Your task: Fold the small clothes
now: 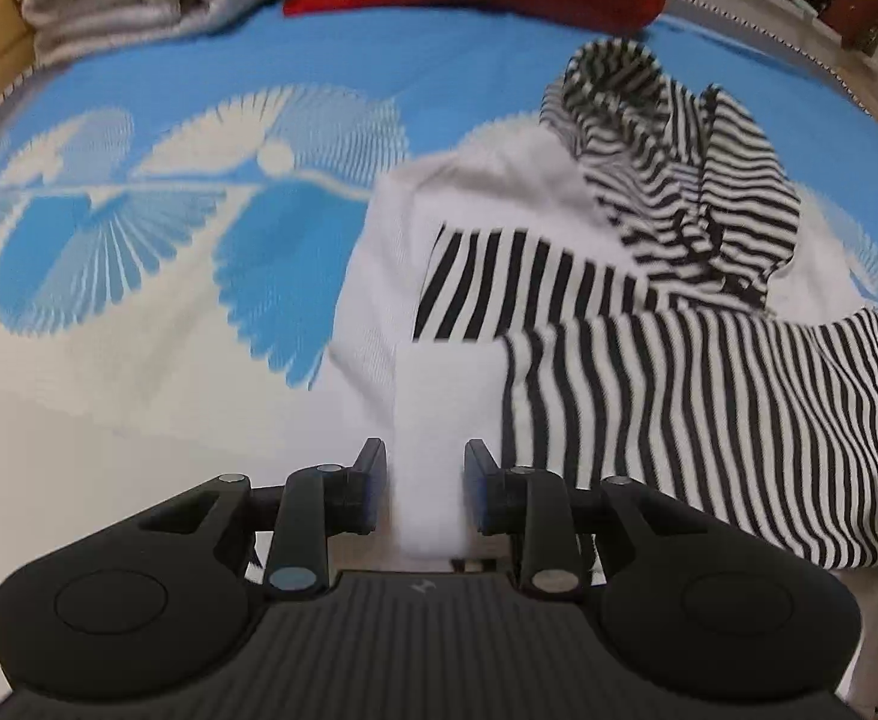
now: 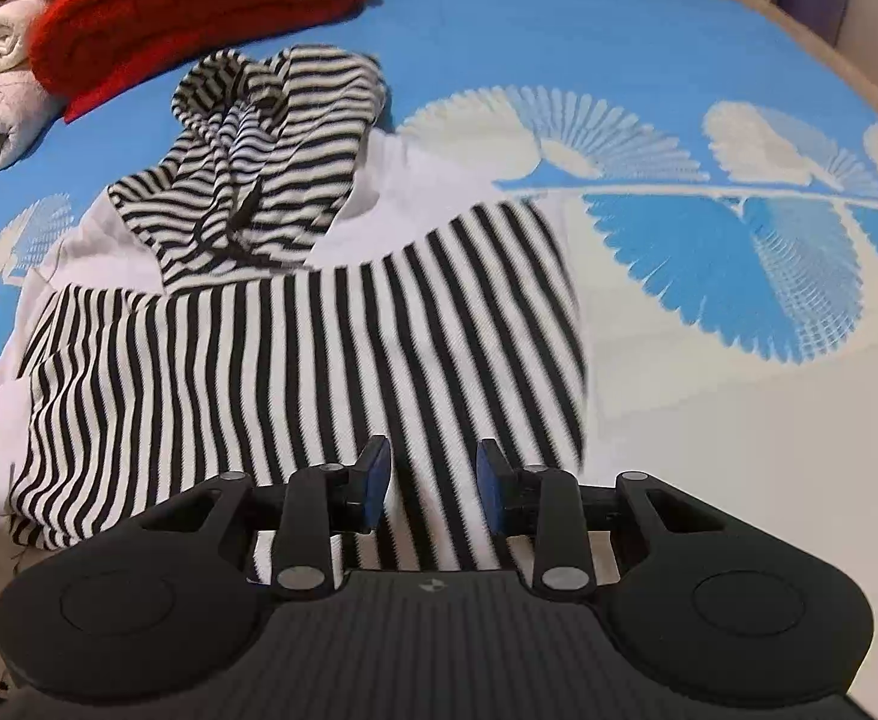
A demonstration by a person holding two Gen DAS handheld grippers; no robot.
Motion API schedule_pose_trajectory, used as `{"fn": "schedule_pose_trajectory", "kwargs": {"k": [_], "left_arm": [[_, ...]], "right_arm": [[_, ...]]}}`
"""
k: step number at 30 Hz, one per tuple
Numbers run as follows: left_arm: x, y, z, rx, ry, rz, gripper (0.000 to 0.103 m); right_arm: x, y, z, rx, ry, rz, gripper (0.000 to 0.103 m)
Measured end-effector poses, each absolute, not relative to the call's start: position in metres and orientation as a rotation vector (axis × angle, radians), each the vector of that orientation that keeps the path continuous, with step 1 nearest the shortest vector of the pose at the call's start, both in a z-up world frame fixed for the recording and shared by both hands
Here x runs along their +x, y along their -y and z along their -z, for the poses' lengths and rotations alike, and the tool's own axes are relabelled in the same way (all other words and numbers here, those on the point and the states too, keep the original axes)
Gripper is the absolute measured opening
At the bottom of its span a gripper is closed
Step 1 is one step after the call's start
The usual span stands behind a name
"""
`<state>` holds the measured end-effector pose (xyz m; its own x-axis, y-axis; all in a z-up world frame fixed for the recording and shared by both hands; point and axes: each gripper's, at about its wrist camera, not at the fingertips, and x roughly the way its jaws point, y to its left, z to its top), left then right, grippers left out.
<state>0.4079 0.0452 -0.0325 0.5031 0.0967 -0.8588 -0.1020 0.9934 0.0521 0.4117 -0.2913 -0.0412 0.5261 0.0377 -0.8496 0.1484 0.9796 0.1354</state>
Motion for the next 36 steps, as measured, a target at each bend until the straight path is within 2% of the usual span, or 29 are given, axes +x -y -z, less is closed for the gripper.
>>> {"fn": "schedule_pose_trajectory", "kwargs": {"k": [12, 13, 15, 18, 22, 27, 28, 29, 30, 33, 35, 36], "left_arm": [[0.396, -0.024, 0.009, 0.037, -0.891, -0.086, 0.041], [0.394, -0.024, 0.006, 0.030, -0.872, -0.077, 0.044], [0.391, -0.024, 0.001, 0.014, -0.830, -0.060, 0.057], [0.385, -0.020, -0.006, 0.049, -0.748, -0.052, 0.066], [0.383, -0.016, -0.015, 0.082, -0.684, -0.073, 0.068], [0.388, -0.024, -0.018, 0.040, -0.686, -0.088, 0.068], [0.390, -0.024, -0.021, 0.045, -0.687, -0.095, 0.067], [0.391, -0.025, -0.024, 0.049, -0.687, -0.095, 0.061], [0.392, -0.027, -0.028, 0.053, -0.688, -0.093, 0.050], [0.402, -0.032, -0.043, 0.034, -0.701, -0.115, 0.026], [0.417, -0.036, -0.054, 0.002, -0.719, -0.120, 0.018], [0.427, -0.036, -0.059, -0.005, -0.720, -0.120, 0.018]], "right_arm": [[0.395, 0.299, 0.013, 0.196, -0.945, 0.091, 0.033], [0.393, 0.299, 0.012, 0.197, -0.941, 0.093, 0.033], [0.389, 0.300, 0.009, 0.193, -0.921, 0.098, 0.033], [0.382, 0.301, 0.002, 0.161, -0.870, 0.117, 0.033], [0.377, 0.308, -0.003, 0.126, -0.823, 0.147, 0.038], [0.376, 0.322, -0.005, 0.157, -0.810, 0.164, 0.038], [0.377, 0.324, -0.004, 0.166, -0.814, 0.169, 0.038], [0.378, 0.327, -0.004, 0.177, -0.818, 0.172, 0.038], [0.379, 0.330, -0.003, 0.191, -0.821, 0.177, 0.038], [0.383, 0.338, -0.006, 0.211, -0.815, 0.200, 0.038], [0.385, 0.342, -0.010, 0.206, -0.806, 0.202, 0.038], [0.386, 0.343, -0.011, 0.201, -0.802, 0.198, 0.038]]}}
